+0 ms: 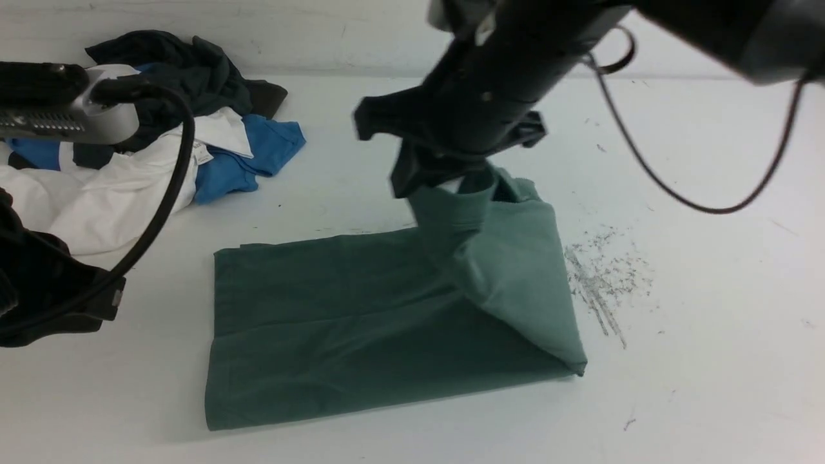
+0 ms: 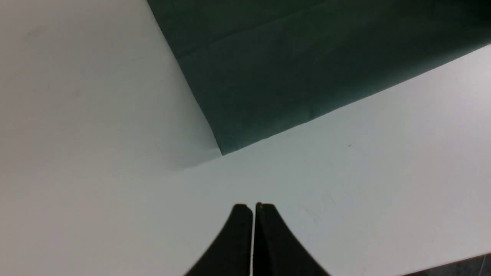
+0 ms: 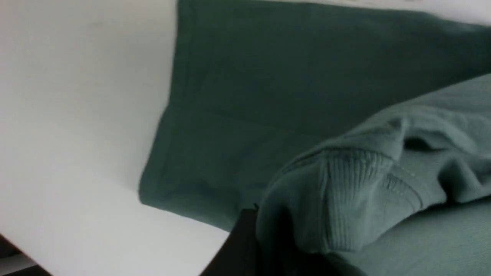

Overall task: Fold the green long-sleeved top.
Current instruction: Use the right arm to drag the right edge of the fabric to the left and folds it over the left edge

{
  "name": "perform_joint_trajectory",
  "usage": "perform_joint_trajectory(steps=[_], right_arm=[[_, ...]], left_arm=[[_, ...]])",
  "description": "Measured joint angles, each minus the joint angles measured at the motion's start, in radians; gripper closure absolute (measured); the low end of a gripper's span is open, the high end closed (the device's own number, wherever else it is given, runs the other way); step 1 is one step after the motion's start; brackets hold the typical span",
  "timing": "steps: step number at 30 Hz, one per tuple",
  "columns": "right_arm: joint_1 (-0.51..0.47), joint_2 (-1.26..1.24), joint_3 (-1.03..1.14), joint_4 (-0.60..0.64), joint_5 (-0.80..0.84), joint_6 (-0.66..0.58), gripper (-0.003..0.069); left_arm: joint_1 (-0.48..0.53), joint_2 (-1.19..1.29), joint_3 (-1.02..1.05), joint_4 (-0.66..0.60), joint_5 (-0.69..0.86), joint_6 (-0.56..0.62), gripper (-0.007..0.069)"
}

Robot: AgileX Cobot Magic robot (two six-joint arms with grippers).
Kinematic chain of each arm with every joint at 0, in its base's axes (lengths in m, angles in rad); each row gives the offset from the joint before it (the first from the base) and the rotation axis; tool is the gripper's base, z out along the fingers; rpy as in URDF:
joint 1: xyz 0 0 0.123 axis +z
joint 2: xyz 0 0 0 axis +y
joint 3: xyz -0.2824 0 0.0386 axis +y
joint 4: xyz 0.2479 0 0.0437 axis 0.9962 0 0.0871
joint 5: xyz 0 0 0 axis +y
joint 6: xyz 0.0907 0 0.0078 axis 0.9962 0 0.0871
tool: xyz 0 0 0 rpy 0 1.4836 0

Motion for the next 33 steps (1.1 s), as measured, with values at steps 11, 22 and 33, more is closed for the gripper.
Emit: perform_joint_trajectory(steps=[11, 22, 33], right_arm=[[0.13, 0.244, -0.165, 0.177, -0.049, 0.003, 0.0652], [0.175, 0.348, -0.172, 0.182, -0.169, 0.004, 0.0613], [0.194, 0.371, -0.173, 0.191, -0.313, 0.004, 0.0234]], left_arm=[[0.0, -0.072, 0.0, 0.045, -0.002, -0.01, 0.0628], [0.0, -0.087, 0.0, 0.049, -0.001, -0.011, 0.0628], [0.0, -0.087, 0.0, 0.071, 0.007, -0.011, 0.0628]])
